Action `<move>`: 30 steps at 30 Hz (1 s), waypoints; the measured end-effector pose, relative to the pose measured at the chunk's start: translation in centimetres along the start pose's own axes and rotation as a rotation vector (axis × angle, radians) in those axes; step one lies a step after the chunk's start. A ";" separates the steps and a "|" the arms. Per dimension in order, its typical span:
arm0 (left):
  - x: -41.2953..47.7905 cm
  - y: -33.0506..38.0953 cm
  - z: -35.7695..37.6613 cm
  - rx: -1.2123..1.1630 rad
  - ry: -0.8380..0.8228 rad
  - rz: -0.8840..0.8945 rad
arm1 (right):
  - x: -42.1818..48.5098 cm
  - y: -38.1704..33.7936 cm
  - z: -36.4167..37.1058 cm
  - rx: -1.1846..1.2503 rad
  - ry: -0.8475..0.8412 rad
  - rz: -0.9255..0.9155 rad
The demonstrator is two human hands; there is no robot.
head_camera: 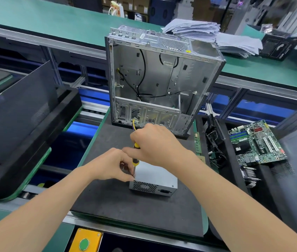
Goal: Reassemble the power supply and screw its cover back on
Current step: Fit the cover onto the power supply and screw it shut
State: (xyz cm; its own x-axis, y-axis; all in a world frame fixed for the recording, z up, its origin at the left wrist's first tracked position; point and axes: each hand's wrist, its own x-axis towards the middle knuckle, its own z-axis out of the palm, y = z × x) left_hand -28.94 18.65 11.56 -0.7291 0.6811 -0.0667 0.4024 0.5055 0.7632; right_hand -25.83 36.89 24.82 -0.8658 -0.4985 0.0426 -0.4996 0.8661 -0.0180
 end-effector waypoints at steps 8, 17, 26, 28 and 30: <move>0.3 0.6 0.0 -0.007 -0.028 -0.040 | -0.7 -0.8 -0.3 -0.116 0.069 0.030; 0.4 0.8 -0.1 0.025 -0.011 0.003 | -1.2 1.0 -2.4 0.040 -0.253 -0.338; 0.1 1.2 -0.2 0.002 -0.020 0.021 | -0.9 0.7 -1.1 0.094 -0.061 -0.116; 0.0 1.1 -0.2 -0.004 -0.017 -0.001 | -0.7 0.6 -0.6 0.103 -0.029 -0.036; 0.0 1.1 -0.2 -0.010 -0.018 -0.017 | -0.5 0.4 -0.3 0.061 0.007 0.037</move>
State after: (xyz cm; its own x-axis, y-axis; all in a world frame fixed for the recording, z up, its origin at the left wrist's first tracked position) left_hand -28.65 19.12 12.55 -0.7257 0.6820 -0.0908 0.3846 0.5116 0.7684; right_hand -25.59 37.48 25.07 -0.8837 -0.4655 0.0482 -0.4680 0.8801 -0.0801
